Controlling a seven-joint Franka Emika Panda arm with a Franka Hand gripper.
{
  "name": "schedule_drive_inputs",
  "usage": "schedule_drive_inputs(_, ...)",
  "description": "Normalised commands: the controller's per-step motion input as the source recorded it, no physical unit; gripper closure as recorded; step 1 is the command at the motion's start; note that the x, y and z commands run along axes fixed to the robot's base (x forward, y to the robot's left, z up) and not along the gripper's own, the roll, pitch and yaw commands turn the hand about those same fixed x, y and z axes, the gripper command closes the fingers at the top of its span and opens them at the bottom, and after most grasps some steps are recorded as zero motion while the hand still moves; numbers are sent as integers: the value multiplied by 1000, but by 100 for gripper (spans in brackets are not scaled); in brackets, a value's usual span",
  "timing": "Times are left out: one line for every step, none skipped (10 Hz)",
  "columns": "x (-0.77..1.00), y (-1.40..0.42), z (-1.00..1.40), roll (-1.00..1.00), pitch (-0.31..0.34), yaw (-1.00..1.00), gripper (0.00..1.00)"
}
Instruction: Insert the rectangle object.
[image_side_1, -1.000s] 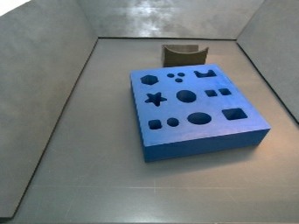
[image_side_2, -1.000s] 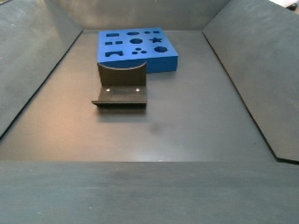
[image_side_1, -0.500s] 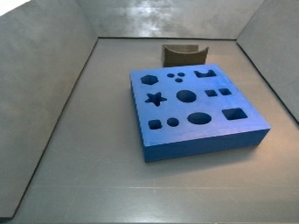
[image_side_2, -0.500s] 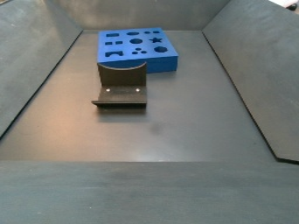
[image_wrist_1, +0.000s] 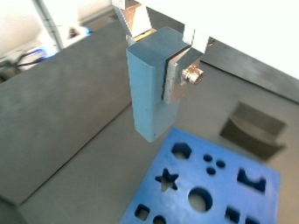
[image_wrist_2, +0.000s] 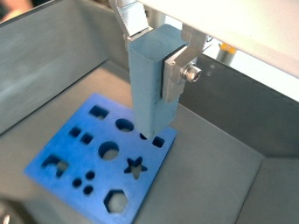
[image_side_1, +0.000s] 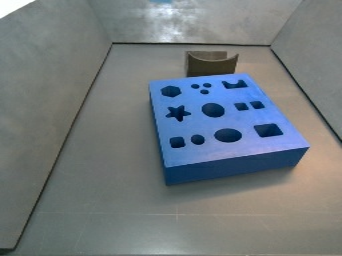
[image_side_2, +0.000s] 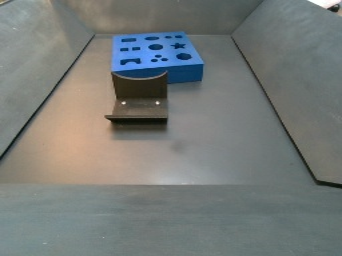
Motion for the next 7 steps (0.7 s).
schedule_drive_inputs(71, -171, -197, 33, -37, -946, 100)
schedule_drive_inputs(66, -169, -191, 36, -40, -943, 100)
schedule_drive_inputs(86, -171, -197, 33, -39, -931, 100)
schedule_drive_inputs(197, -189, -171, 26, -30, -840, 100)
schedule_drive_inputs(391, -211, -66, 0, -4, -666, 100)
schedule_drive_inputs(526, -234, -60, 0, 0, -531, 100)
schedule_drive_inputs(494, -229, -54, 0, 0, -566, 100)
